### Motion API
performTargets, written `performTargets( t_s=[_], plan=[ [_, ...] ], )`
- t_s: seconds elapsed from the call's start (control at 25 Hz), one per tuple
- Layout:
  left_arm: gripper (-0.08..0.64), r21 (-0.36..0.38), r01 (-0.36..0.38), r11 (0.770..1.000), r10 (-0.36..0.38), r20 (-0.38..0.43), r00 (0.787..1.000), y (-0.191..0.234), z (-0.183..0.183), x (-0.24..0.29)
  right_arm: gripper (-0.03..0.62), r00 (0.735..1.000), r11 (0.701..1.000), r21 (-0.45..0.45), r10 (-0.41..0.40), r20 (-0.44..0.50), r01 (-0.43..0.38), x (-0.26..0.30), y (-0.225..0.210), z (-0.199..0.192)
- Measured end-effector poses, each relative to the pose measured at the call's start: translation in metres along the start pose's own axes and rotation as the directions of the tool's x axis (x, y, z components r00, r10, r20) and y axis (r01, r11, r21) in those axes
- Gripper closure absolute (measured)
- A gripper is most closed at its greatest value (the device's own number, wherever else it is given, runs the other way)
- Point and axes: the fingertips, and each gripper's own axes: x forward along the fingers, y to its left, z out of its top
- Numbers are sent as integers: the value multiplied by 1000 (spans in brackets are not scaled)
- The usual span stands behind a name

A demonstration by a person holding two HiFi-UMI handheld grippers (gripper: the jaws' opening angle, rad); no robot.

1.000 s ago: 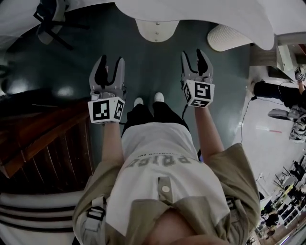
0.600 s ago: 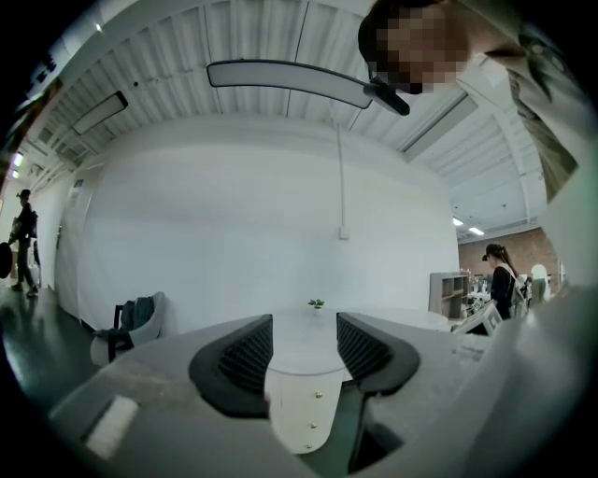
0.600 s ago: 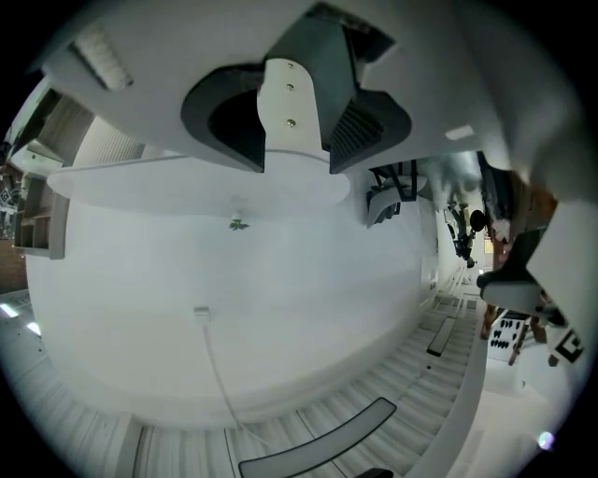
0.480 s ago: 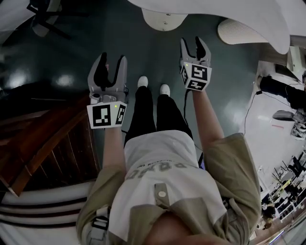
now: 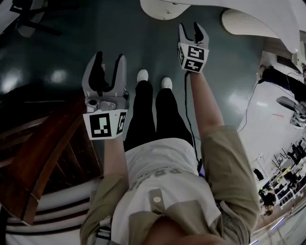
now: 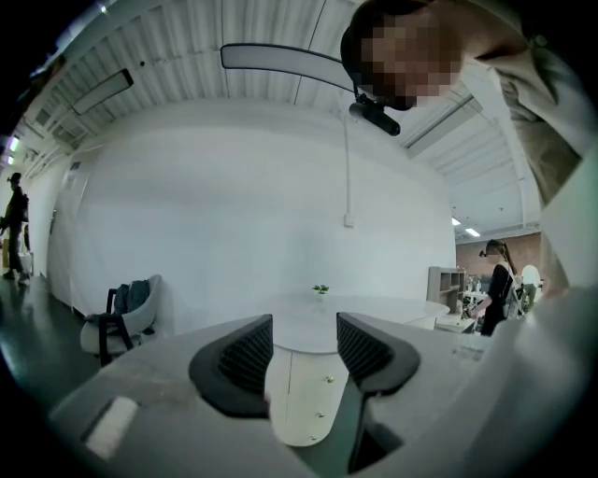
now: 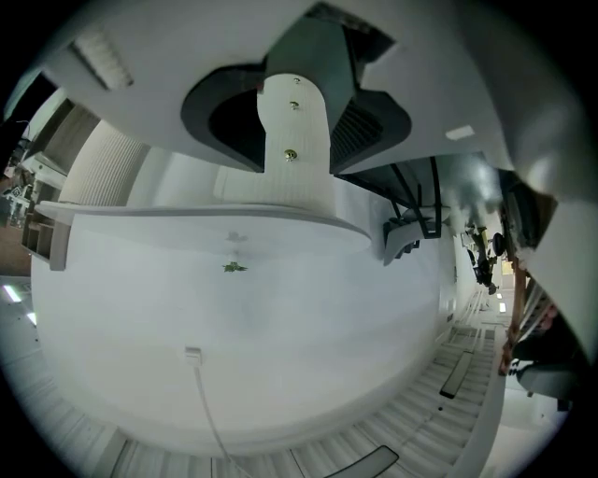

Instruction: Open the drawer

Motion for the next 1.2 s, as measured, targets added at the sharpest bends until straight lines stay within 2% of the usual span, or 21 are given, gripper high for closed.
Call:
performTargets(
  t_s=[0.32,0.76,1.2],
  plan=[
    [348,-17,27,1000,-27,-3,1000,3,-40,9,371,998,997,43,-63,15,62,62,-6,-22],
    [348,-26,37,999,-38,-19,999,0,-85,8,373,995,994,51,-101,-2,101,131,-14,-55],
    [348,-22,23,1000,-23,-4,1000,7,-103,22,374,994,994,36,-103,32,101,171,-11,-54]
  ],
)
